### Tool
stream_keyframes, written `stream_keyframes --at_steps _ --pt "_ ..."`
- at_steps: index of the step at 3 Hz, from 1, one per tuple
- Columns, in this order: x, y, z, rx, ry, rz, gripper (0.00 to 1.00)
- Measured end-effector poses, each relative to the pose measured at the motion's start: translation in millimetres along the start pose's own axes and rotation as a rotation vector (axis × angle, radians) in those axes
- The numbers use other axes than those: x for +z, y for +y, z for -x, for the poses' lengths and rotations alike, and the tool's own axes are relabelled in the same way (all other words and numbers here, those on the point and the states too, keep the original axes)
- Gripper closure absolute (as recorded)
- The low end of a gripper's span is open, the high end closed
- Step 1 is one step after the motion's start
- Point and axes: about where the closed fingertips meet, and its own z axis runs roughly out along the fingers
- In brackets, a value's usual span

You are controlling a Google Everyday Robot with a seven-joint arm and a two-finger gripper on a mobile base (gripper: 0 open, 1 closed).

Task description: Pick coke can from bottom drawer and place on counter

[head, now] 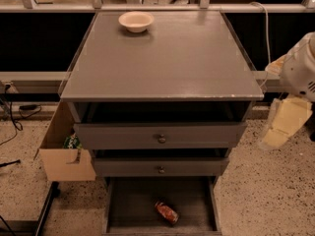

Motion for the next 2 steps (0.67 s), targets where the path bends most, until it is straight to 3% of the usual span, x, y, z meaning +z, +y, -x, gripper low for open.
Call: stream_keyframes --at_steps 2 --pt "108.8 47.9 -4.4 0.02 -0.004 0.04 0.0"
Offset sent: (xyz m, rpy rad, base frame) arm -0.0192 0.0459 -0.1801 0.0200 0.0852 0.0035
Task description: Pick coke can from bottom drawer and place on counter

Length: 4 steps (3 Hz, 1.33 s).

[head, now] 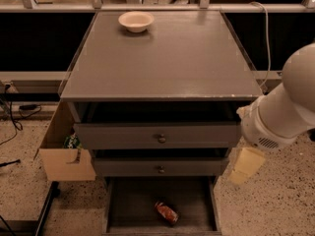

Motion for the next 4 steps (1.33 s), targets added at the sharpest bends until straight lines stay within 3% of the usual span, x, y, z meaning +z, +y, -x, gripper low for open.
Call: stream_keyframes --at_steps 2,3,4 --pt "-0.4 3.9 -3.3 0.001 0.022 -0.003 0.0" --pt "17.6 11.8 -11.9 0.051 0.021 0.01 0.0" --pt "57.7 24.8 -21.0 0.108 0.016 0.017 0.0"
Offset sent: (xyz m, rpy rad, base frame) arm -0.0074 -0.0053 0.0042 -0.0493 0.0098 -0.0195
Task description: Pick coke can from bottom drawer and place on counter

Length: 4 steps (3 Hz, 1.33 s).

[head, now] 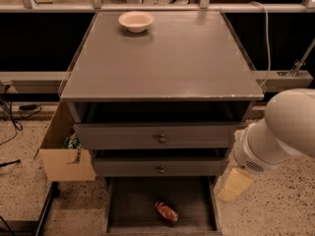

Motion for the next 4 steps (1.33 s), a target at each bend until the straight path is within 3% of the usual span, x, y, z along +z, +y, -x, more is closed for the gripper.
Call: stream_keyframes --at_steps 3,4 --pt "148.0 31.2 -8.1 0.126 -0.09 -0.02 0.0" --pt "156.7 26.3 -1.4 0.137 -0.13 -0.048 0.0"
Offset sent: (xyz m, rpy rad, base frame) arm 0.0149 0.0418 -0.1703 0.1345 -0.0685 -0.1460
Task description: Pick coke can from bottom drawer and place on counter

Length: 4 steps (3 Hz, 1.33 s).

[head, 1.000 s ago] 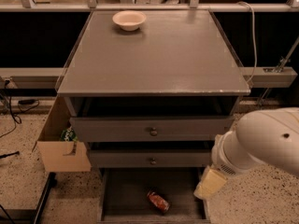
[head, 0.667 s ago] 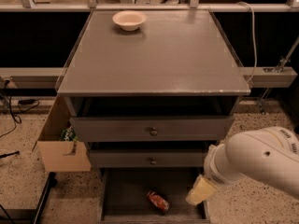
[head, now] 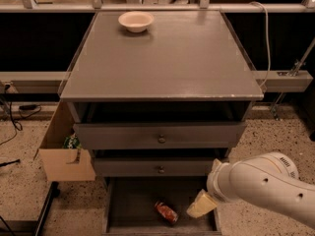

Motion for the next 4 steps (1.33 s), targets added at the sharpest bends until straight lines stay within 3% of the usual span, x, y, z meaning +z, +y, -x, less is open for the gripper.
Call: stream_keyframes --at_steps 2,4 --pt "-2.2 -2.2 -1.1 -0.002 0.009 -0.012 0.0" --pt "49.0 2.3 -42.3 0.099 0.004 0.013 0.0"
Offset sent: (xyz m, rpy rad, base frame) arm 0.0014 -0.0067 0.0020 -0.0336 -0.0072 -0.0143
